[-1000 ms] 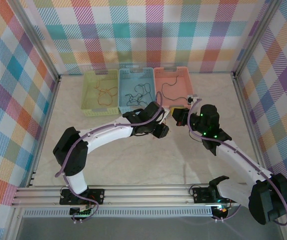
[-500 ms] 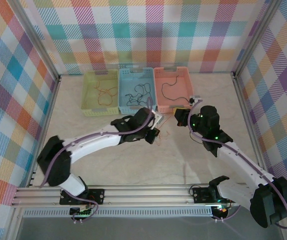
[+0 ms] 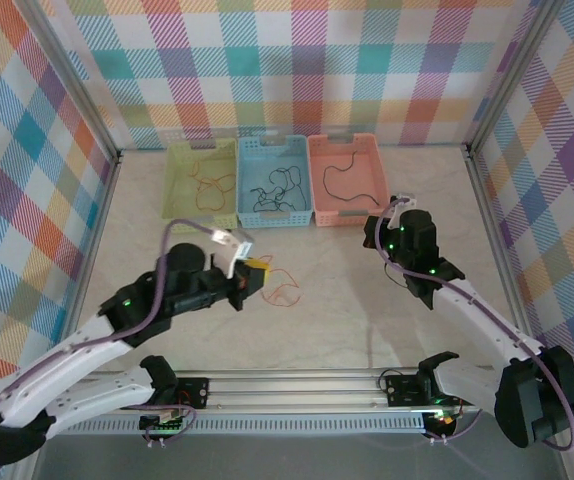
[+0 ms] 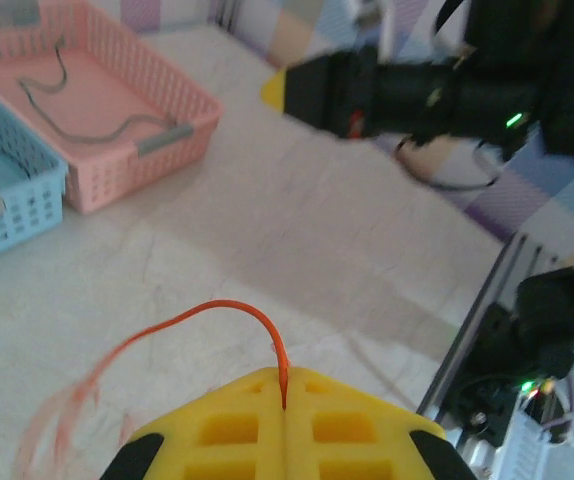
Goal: Untangle the cables
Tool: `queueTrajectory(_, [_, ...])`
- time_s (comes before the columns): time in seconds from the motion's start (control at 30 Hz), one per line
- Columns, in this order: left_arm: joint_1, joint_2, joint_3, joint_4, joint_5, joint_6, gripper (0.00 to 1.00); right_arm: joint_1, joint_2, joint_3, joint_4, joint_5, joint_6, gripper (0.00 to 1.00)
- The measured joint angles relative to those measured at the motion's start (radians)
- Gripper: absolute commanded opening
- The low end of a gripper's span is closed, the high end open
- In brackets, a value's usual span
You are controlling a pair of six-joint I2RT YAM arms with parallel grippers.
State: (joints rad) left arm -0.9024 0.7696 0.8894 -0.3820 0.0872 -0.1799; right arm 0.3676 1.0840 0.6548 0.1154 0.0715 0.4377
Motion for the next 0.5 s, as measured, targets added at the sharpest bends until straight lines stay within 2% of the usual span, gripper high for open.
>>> queueTrajectory(0.1, [0.0,-0.089,-0.001,-0.017,0.0,-0.007,0.0,0.0,0.004,0.0,0.013,-0.013,0.0,0.0])
queueTrajectory(0.13, [0.0,-0.103,-0.002,-0.017,0.0,-0.007,0.0,0.0,0.004,-0.001,0.026,-0.03,-0.001,0.03])
queueTrajectory(0.23, [0.0,-0.092,-0.001,-0.024,0.0,-0.013,0.0,0.0,0.004,-0.01,0.095,-0.114,-0.008,0.22])
queueTrajectory(0.37, [0.0,-0.04,-0.001,-0.04,-0.014,-0.04,0.0,0.004,0.003,-0.049,0.255,-0.32,-0.019,0.44])
queueTrajectory(0.5, [0.0,0.023,0.021,-0.065,-0.055,-0.084,0.0,0.056,0.001,-0.068,0.402,-0.505,-0.047,0.57])
